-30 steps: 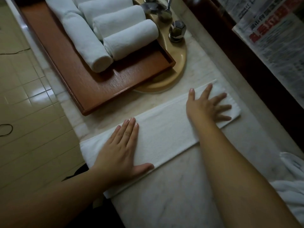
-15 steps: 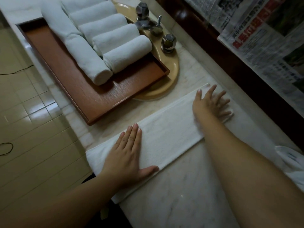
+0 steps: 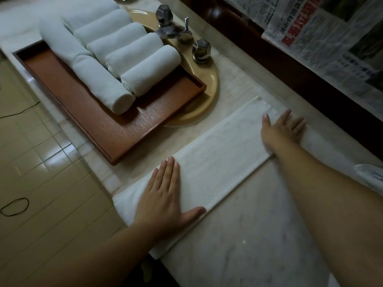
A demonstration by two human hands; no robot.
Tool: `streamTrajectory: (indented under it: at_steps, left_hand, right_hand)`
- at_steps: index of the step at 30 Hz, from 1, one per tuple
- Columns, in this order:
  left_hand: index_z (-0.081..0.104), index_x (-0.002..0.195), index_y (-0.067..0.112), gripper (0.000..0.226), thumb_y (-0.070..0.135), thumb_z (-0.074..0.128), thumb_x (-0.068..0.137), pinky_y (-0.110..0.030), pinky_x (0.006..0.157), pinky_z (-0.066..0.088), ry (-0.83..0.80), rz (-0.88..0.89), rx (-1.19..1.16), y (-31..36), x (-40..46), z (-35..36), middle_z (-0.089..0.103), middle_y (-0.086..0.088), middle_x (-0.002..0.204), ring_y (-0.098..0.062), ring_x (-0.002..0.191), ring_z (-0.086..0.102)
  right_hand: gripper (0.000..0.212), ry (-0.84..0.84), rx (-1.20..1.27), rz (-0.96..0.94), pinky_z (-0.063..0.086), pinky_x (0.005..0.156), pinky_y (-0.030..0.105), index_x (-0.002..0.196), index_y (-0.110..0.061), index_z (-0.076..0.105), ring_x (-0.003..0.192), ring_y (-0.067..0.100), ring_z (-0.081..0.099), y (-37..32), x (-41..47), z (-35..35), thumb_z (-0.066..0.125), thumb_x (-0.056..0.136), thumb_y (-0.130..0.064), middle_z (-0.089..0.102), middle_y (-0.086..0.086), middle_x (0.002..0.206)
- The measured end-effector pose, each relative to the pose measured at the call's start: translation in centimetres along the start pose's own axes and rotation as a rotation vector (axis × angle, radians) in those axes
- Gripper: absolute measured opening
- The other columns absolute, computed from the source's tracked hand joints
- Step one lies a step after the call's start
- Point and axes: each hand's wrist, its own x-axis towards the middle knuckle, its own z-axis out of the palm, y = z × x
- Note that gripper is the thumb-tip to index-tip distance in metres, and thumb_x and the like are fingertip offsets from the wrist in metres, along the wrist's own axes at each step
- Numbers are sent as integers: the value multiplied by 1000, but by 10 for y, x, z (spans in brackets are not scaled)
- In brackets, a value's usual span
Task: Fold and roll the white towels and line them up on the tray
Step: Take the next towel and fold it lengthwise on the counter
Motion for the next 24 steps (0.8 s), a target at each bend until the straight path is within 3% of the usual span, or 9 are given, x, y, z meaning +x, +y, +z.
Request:
streamTrajectory:
  at_steps: [4,7,10,15,24]
  left_hand:
    - [-22,161,14,127,101,21,79,-40,129,-9,3,-10,-13,1,0,-1,-32,-3,168,-15,154,-33]
    - [-23,161,13,127,101,20,80,-40,129,-9,-4,-9,9,2,0,-1,-34,-3,168,-16,154,-34]
    - [-26,160,14,126,101,17,80,-38,128,-14,-25,-14,5,2,0,-3,-37,-3,166,-15,152,-37]
    - [-33,157,16,127,102,15,78,-38,128,-15,-42,-14,26,3,2,-6,-44,0,163,-14,149,-42]
    - [-14,165,18,124,101,23,80,-47,131,-1,-15,46,40,-5,9,-1,-24,-3,172,-20,157,-26]
  right_hand:
    - [89,67,44,-70,-4,125,61,164,-16,-11,155,44,-16,-28,-51,2,18,100,-71,-19,25,168]
    - [83,-13,-41,-322,-5,116,73,159,-37,-23,152,49,-21,-55,-131,32,9,95,-79,-30,14,167]
    - [86,-57,-111,-407,-8,110,82,159,-37,-23,149,55,-24,-68,-173,62,1,90,-83,-29,17,167]
    - [95,-25,-125,-355,-4,109,83,161,-33,-18,150,57,-17,-69,-154,59,-2,86,-88,-19,19,169]
    - [103,14,-142,-300,-2,113,80,161,-35,-17,153,53,-13,-60,-66,29,-5,77,-96,-17,15,171]
